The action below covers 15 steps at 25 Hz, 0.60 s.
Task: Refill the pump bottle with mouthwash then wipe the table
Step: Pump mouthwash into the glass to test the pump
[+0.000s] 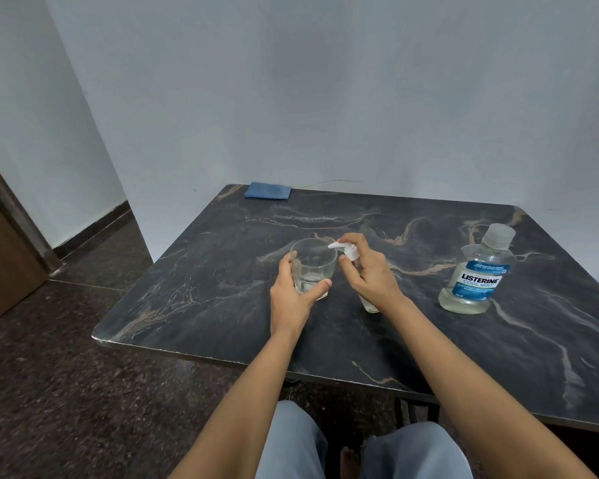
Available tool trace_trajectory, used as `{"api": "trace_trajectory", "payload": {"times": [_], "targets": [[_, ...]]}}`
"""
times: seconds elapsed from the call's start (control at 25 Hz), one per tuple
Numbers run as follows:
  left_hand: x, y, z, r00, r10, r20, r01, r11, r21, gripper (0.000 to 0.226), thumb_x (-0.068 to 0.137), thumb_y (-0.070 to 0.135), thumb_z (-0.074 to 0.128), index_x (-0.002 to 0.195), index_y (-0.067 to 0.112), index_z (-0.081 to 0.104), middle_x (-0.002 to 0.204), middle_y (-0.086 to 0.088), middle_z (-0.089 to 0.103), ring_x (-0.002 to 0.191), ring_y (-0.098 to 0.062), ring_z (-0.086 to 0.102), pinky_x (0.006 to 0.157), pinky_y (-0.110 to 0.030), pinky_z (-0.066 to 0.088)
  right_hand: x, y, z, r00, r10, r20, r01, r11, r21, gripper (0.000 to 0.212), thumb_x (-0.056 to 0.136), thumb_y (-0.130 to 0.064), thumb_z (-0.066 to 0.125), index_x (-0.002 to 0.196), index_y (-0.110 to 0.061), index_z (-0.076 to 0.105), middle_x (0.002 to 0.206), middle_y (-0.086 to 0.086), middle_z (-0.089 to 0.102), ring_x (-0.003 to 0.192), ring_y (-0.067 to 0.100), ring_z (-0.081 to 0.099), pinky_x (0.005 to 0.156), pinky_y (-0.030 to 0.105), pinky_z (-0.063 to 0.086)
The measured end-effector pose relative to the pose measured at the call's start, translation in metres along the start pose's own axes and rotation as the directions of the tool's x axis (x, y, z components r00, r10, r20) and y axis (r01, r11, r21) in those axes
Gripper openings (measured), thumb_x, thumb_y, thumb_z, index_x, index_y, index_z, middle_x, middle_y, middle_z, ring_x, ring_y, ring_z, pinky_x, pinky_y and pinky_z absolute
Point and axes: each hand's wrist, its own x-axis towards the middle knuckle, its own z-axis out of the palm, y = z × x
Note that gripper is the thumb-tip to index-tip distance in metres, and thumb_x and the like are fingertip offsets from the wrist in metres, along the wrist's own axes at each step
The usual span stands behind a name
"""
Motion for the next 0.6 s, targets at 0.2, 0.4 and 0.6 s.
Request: {"api": "trace_trajectory", "payload": {"times": [0.2,0.4,0.6], "targets": [[-0.001,0.001,0.000,1.000,-0.018,-0.005,0.018,1.000,-0.004,0.085,0.065,0.047,0.083,0.136,0.035,0.039,0.132,0.011,0.056,0.116,-0.008,0.058,0.099,-0.028,0.047,-0.007,0.001,-0.005,0.996,0.094,-0.007,-0.093,0.994,0.055,0.047,0.094,-0.029,0.048,0.135,-0.038,0.026,0.069,-0.003,0.054,0.058,0.012,0.055,0.061,0.026,0.048],[-0.004,0.007,-0.001,1.000,-0.006,-0.003,0.006,1.000,0.030,0.088,0.063,0.051,0.082,0.138,0.034,0.038,0.130,0.022,0.048,0.118,-0.004,0.052,0.098,-0.023,0.041,-0.021,-0.004,-0.018,0.981,0.187,0.049,-0.189,0.982,0.028,0.043,0.093,-0.051,0.046,0.128,-0.031,0.030,0.112,-0.012,0.049,0.100,0.002,0.050,0.088,0.022,0.043],[-0.006,0.015,0.001,0.999,-0.034,-0.032,0.040,0.980,0.196,0.100,0.061,0.056,0.081,0.143,0.023,0.034,0.140,0.003,0.044,0.130,-0.018,0.043,0.101,-0.036,0.041,-0.034,-0.002,-0.037,0.977,0.197,0.079,-0.182,0.970,-0.163,0.039,0.092,-0.049,0.050,0.118,-0.022,0.040,0.109,-0.005,0.042,0.103,0.012,0.041,0.092,0.033,0.041]]}}
